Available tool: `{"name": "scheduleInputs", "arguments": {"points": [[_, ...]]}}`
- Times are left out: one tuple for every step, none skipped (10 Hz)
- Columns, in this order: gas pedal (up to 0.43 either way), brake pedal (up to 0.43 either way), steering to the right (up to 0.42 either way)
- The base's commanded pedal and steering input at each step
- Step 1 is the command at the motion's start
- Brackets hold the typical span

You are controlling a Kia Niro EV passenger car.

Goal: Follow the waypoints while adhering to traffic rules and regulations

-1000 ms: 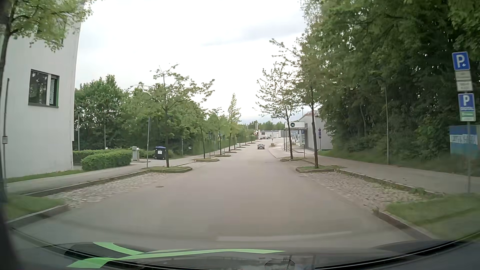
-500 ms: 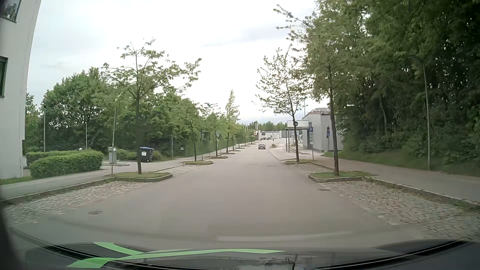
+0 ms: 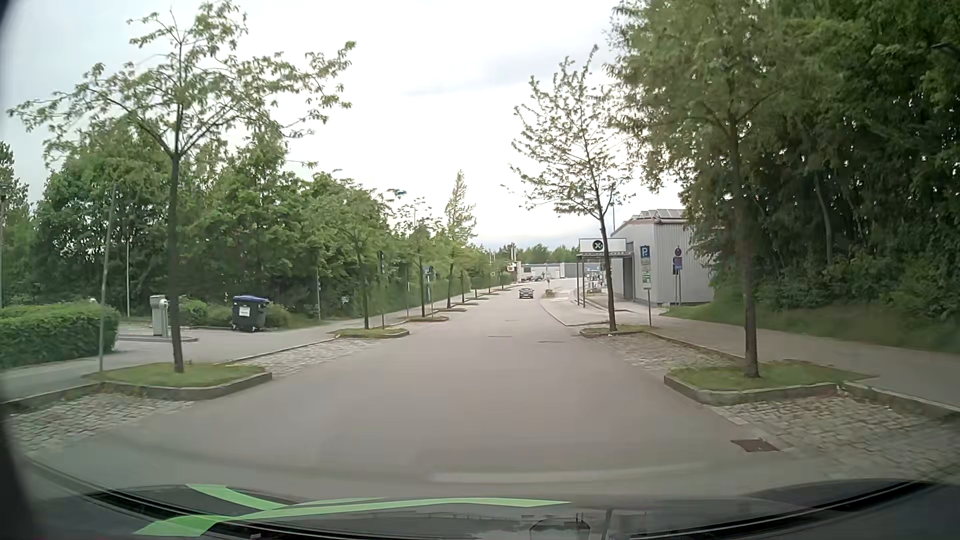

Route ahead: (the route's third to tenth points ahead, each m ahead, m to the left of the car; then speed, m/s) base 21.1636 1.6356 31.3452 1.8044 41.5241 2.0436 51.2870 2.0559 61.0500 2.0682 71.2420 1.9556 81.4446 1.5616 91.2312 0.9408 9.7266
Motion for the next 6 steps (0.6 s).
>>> {"name": "scheduleInputs", "arguments": {"points": [[0.0, 0.0, -0.002], [0.0, 0.0, -0.002], [0.0, 0.0, -0.002], [0.0, 0.0, -0.002], [0.0, 0.0, -0.002], [0.0, 0.0, -0.002]]}}
